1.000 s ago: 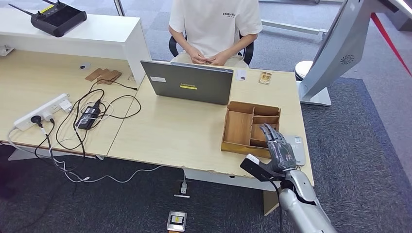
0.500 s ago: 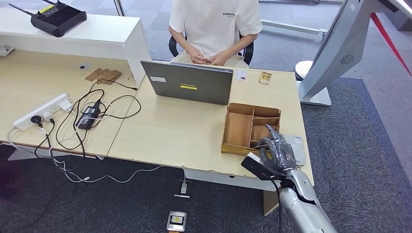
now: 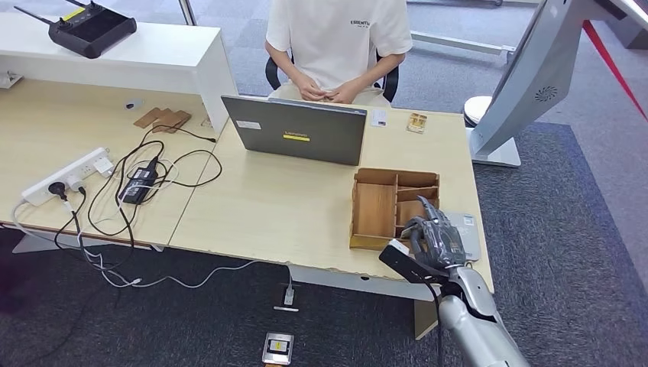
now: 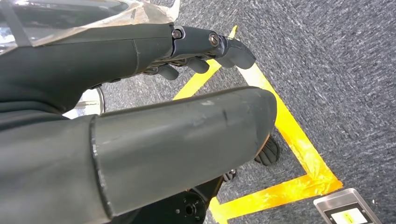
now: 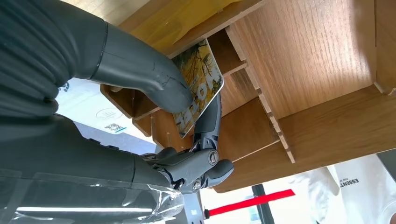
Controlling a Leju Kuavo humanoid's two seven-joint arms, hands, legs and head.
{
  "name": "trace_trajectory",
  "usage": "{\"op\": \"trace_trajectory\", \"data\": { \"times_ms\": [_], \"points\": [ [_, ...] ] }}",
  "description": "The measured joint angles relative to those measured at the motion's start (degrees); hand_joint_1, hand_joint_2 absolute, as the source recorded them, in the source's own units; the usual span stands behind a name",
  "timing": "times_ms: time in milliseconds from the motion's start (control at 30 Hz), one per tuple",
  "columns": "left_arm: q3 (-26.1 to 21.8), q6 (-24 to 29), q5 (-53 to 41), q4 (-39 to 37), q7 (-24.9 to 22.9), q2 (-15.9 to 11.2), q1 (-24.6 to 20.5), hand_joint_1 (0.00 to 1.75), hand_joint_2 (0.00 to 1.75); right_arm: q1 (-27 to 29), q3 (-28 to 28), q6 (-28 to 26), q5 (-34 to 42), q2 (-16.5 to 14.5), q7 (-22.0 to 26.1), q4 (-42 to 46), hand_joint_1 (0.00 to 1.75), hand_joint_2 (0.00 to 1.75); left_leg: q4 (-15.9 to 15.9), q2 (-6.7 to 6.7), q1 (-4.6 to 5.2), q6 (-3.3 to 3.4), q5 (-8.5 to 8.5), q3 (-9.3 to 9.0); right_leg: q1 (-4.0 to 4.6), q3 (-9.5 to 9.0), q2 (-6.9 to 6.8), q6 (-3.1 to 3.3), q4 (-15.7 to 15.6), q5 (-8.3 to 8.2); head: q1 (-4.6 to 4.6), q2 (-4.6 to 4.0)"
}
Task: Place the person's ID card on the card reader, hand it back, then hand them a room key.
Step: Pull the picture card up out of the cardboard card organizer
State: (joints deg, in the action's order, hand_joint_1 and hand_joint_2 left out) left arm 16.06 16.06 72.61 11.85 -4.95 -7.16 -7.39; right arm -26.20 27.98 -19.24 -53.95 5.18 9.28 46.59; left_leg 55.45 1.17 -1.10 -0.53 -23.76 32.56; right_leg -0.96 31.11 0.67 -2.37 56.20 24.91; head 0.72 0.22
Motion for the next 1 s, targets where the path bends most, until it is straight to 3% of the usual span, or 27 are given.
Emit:
{"op": "trace_trajectory", "data": {
  "times_ms": [300, 733, 1000],
  "points": [
    [0.0, 0.9, -0.1, 0.0, 0.0, 0.4, 0.0, 0.0, 0.0, -0.2, -0.3, -1.7, 2.3, 0.3, -0.3, 4.3, 1.75, 1.75, 0.0, 0.0, 0.0, 0.0, 0.0, 0.0, 0.0, 0.01, 0.0, 0.0, 0.0, 0.0, 0.01, 0.0],
    [-0.4, 1.9, 1.0, 0.0, -1.6, 0.4, -0.1, 0.0, 0.0, -2.2, -3.5, 2.8, 3.9, 2.7, -3.2, 21.1, 1.75, 1.75, 0.0, -0.01, 0.0, 0.0, 0.0, 0.0, 0.0, 0.01, 0.0, 0.0, 0.0, -0.01, 0.0, 0.0],
    [-0.4, 2.4, 0.6, -0.1, -2.4, 0.4, -0.8, 0.0, 0.0, -4.4, -3.4, 3.6, 5.0, 1.9, -0.3, 21.2, 1.75, 1.75, 0.0, 0.0, 0.0, 0.0, 0.0, 0.04, 0.0, 0.03, 0.0, 0.01, 0.0, -0.01, 0.0, 0.0]
  ]
}}
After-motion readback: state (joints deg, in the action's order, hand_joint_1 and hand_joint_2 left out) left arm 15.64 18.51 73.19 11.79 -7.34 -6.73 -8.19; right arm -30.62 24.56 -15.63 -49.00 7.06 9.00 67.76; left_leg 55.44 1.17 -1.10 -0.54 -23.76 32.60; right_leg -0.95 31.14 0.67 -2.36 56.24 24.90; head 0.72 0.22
